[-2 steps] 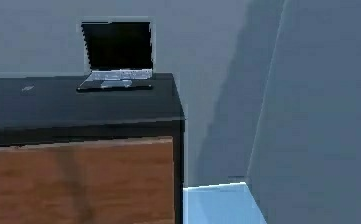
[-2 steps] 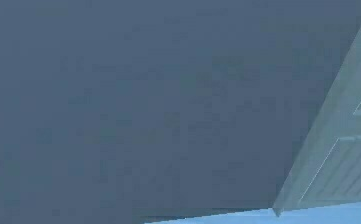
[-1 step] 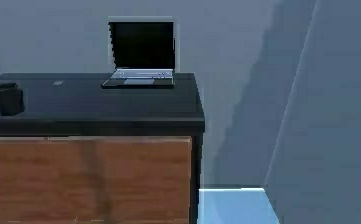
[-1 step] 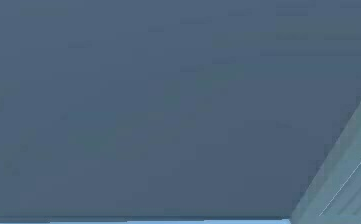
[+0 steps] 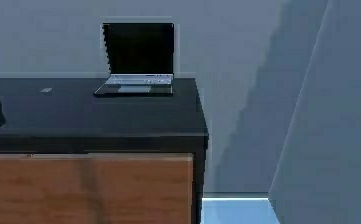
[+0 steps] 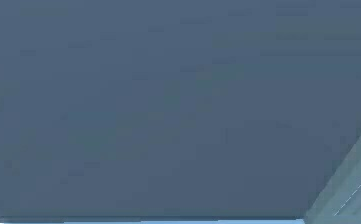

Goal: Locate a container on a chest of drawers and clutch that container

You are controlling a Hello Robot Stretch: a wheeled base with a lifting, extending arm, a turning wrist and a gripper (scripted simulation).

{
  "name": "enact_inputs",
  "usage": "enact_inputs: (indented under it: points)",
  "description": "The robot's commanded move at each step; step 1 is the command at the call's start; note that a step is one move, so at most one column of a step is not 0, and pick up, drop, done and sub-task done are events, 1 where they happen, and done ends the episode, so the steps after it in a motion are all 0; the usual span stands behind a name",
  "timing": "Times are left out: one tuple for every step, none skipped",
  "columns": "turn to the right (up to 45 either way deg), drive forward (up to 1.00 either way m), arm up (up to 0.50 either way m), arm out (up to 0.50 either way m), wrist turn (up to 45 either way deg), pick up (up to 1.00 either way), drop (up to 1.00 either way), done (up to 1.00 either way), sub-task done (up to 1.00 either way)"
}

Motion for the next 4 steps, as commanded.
enact_inputs:
  points:
    - [-45.0,0.0,0.0,0.0,0.0,0.0,0.0,0.0,0.0]
    - [-45.0,0.0,0.0,0.0,0.0,0.0,0.0,0.0,0.0]
    - [-39.0,0.0,0.0,0.0,0.0,0.0,0.0,0.0,0.0]
    - [45.0,0.0,0.0,0.0,0.0,0.0,0.0,0.0,0.0]
